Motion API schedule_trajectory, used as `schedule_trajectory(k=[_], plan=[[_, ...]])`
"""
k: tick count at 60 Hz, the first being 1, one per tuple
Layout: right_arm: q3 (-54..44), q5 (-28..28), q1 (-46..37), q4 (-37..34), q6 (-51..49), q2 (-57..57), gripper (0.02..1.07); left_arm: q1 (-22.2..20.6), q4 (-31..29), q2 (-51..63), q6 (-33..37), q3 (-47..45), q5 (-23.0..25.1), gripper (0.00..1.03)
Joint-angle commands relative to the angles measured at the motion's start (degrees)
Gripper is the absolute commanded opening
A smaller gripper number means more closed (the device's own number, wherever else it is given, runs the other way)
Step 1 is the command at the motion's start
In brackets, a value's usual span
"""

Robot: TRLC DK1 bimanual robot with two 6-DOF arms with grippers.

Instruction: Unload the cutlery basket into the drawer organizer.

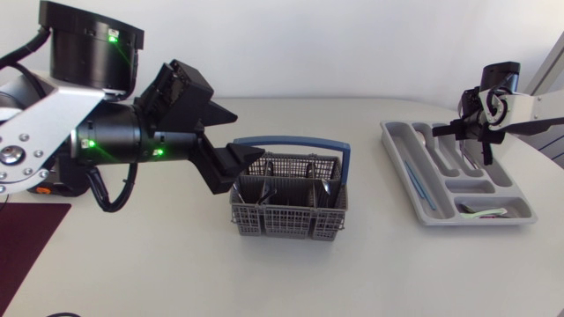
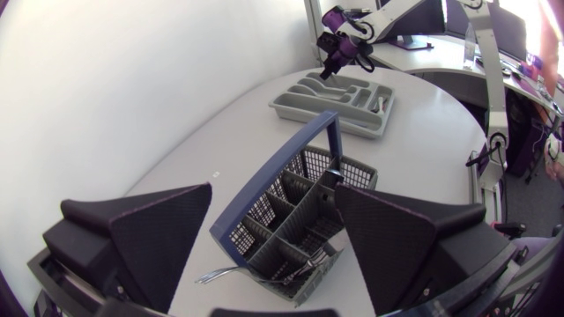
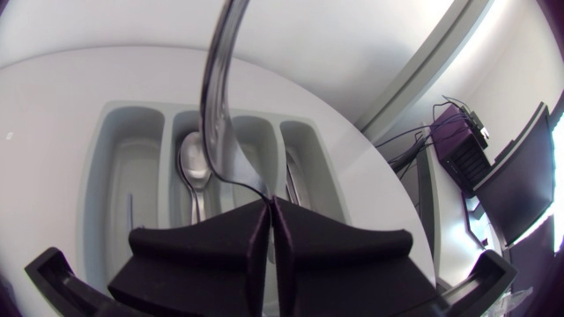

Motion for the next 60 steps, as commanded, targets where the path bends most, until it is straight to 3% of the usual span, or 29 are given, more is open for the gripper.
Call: schedule_trajectory(k=[1, 27, 60], plan=[[2.32, 0.48, -1.1, -0.76, 1.29, 2.54, 0.08, -0.71, 0.19, 0.48, 0.63, -0.88, -0.74, 0.97], [11.38, -2.24, -2.59, -8.23, 4.72, 11.68, 0.08, -3.87, 0.54, 2.15, 0.19, -0.79, -3.64, 0.97], [20.25, -1.19, -1.54, -8.75, 7.0, 21.35, 0.11, -3.96, 0.63, 1.62, 0.19, -1.76, -3.99, 0.97]])
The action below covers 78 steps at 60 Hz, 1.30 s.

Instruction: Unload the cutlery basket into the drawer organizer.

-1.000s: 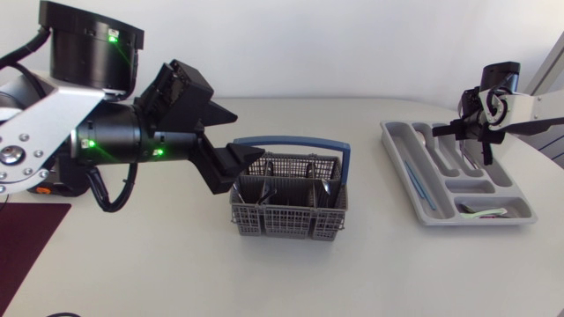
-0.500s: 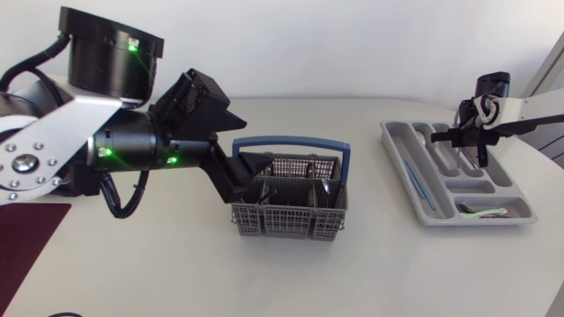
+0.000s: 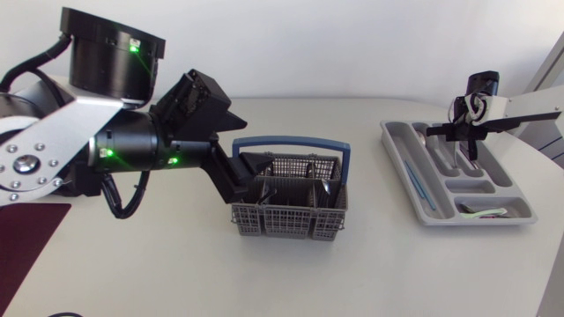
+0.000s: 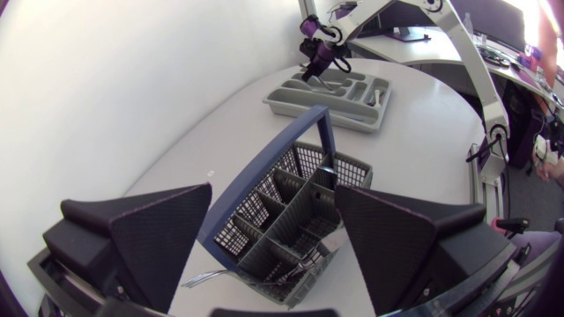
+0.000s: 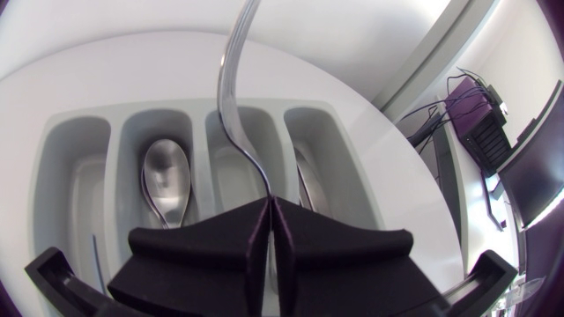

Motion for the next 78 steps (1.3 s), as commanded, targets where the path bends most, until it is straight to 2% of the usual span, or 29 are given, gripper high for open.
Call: schedule_trajectory(k=[1, 17, 20, 22, 32, 36, 44, 54, 64, 78], plan=[[-0.12, 0.12, 0.3, -1.06, 2.0, 3.34, 0.11, -0.44, 0.23, 0.34, 0.22, -1.71, -0.72, 0.97], [-2.4, 0.39, 0.38, 0.61, 2.09, 3.34, 0.14, -1.24, 0.06, -0.28, 0.22, -1.63, -1.68, 0.97], [-3.1, 0.56, 0.38, 1.05, 2.09, 2.55, 0.18, -1.24, 0.06, -0.37, 0.22, -1.54, -1.77, 0.97], [-3.72, 0.65, 0.38, 1.58, 2.09, 1.76, 0.24, -1.24, -0.03, -0.46, 0.22, -1.54, -1.77, 0.97], [-8.03, 0.91, 0.38, 3.77, 1.82, -4.4, 0.7, -1.15, -0.21, -1.42, 0.22, -1.45, -1.77, 0.97], [-10.49, 0.83, 0.65, 4.65, 1.74, -8.09, 0.81, -0.97, -0.3, -1.95, 0.22, -1.45, -1.86, 0.97], [-15.94, -1.63, 1.18, 4.74, 1.74, -16.17, 0.84, -0.62, -0.38, -3.36, 0.22, -1.54, -2.91, 0.97], [-27.71, -6.12, 2.32, 7.55, 0.15, -29.71, 0.84, 1.31, -0.73, -5.55, 0.22, -1.89, -3.35, 0.97], [-38.35, -14.47, 3.02, 7.82, -0.9, -42.45, 0.84, 3.25, -0.73, -7.49, 0.48, -3.65, -3.35, 0.97], [-48.9, -17.89, 8.56, 5.53, -1.6, -57.66, 0.84, 4.83, -1.17, -9.33, 1.97, -6.99, -3.53, 0.97]])
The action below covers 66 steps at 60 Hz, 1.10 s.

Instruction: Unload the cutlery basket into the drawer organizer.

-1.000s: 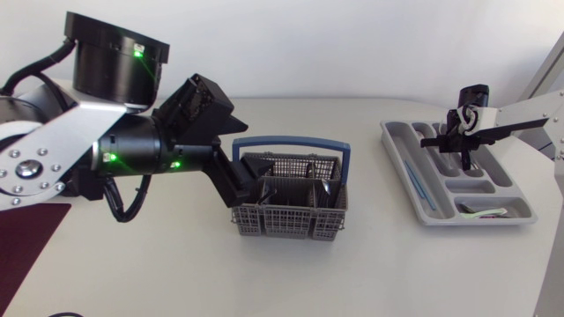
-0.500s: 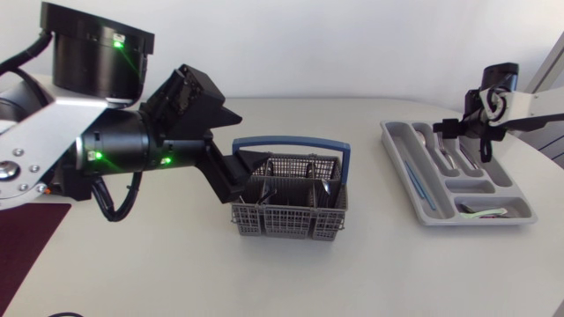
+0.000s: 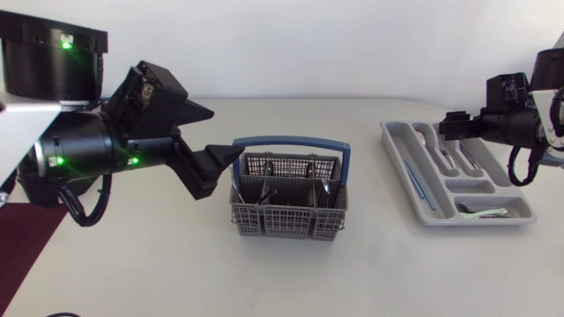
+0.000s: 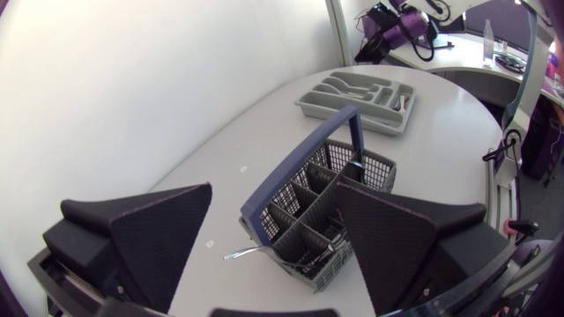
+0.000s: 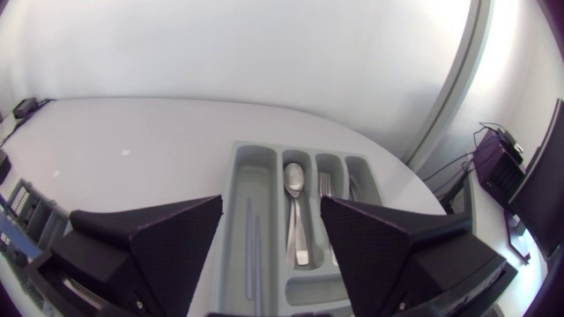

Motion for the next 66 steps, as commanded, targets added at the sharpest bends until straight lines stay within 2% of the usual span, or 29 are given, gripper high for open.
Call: schedule_trajectory(k=[1, 10, 19, 28, 37, 59, 66], plan=[[-4.07, -0.58, 2.79, -1.73, -1.21, -5.67, 0.84, 0.72, -0.69, -1.44, 1.84, -3.12, -0.71, 0.97], [-8.64, -0.5, 7.89, -4.98, -0.95, -13.05, 0.84, -0.33, -0.61, -2.5, 4.48, -7.6, -3.61, 0.96], [-11.54, -0.14, 11.84, -7.79, 0.2, -17.8, 0.84, -4.73, 0.54, -2.94, 6.59, -12.26, -8.44, 0.96], [-14.09, 1.35, 15.71, -8.85, 1.51, -20.34, 0.84, -11.06, 4.49, -1.88, 7.12, -15.95, -14.24, 0.96], [-15.76, 3.81, 19.31, -9.11, 2.3, -21.75, 0.84, -13.52, 9.94, 2.16, 6.5, -17.27, -17.58, 0.93], [-17.25, 9.61, 26.43, -9.29, 5.03, -22.1, 0.84, -17.47, 18.99, 10.86, 2.81, -16.57, -20.13, 0.82], [-17.69, 9.96, 26.87, -9.29, 5.29, -22.28, 0.84, -17.82, 21.81, 12.62, 1.67, -16.3, -20.92, 0.74]])
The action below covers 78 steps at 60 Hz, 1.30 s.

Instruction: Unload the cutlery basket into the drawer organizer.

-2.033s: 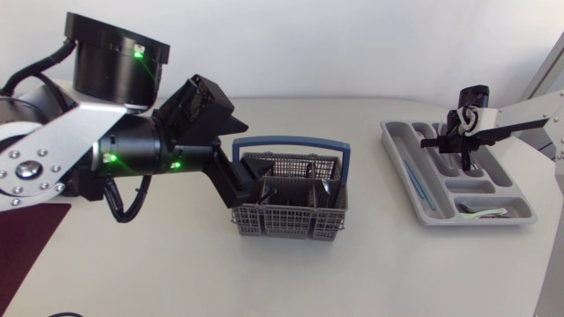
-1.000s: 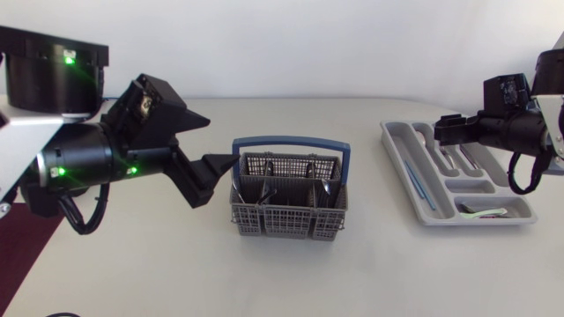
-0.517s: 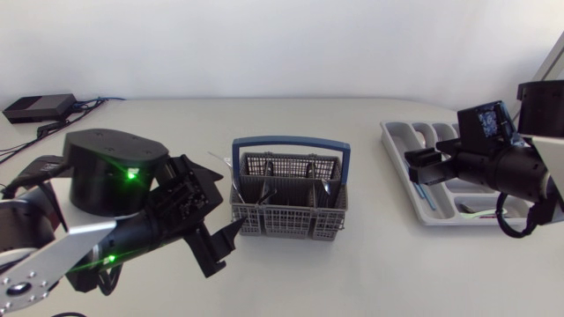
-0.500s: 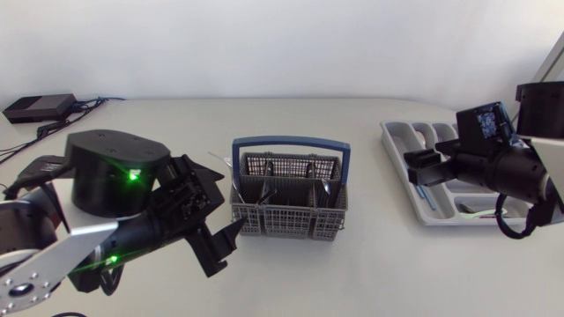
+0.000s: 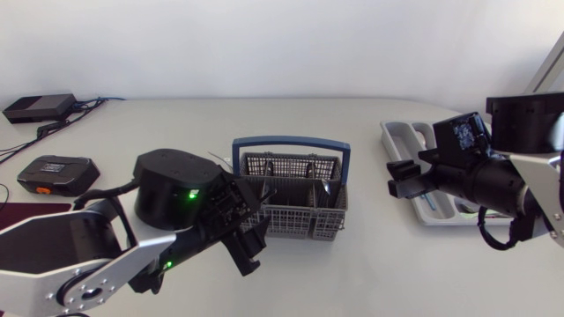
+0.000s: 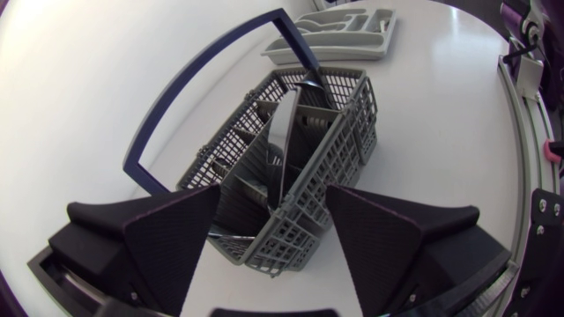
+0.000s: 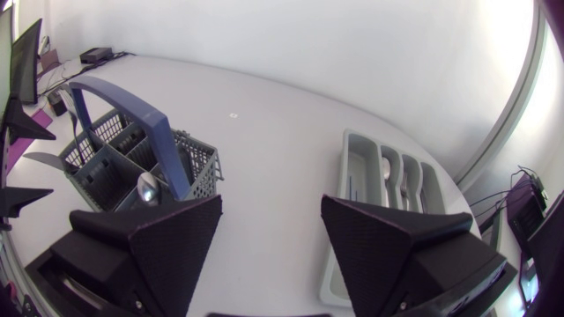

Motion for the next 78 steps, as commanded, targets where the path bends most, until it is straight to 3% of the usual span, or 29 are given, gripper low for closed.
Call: schedule_trajectory(k=[1, 18, 28, 38, 47, 78], plan=[[-2.28, 0.85, 0.54, -0.5, 1.64, -0.66, 0.84, -0.45, 2.29, 2.19, -1.65, -0.59, -1.54, 0.72], [-2.46, 0.94, 0.54, -0.5, 1.29, -0.93, 0.84, -0.54, 8.53, 6.5, -2.88, -0.68, -4.35, 0.54], [-2.46, 1.03, 0.54, -0.24, 1.29, -0.66, 0.84, -0.45, 10.38, 8.35, -3.32, -0.68, -5.49, 0.34], [-2.28, 1.03, 1.33, -0.15, 1.38, -0.4, 0.84, 0.17, 10.9, 9.49, -3.59, -0.94, -5.49, 0.21], [-1.67, 1.73, 3.08, -0.24, 1.38, -0.22, 0.84, 0.25, 12.49, 10.46, -3.94, -0.94, -5.49, 0.04], [-1.23, 1.99, 5.81, -0.24, 0.68, 0.22, 0.84, 1.92, 13.98, 5.8, -3.94, -2.52, -5.14, 0.04]])
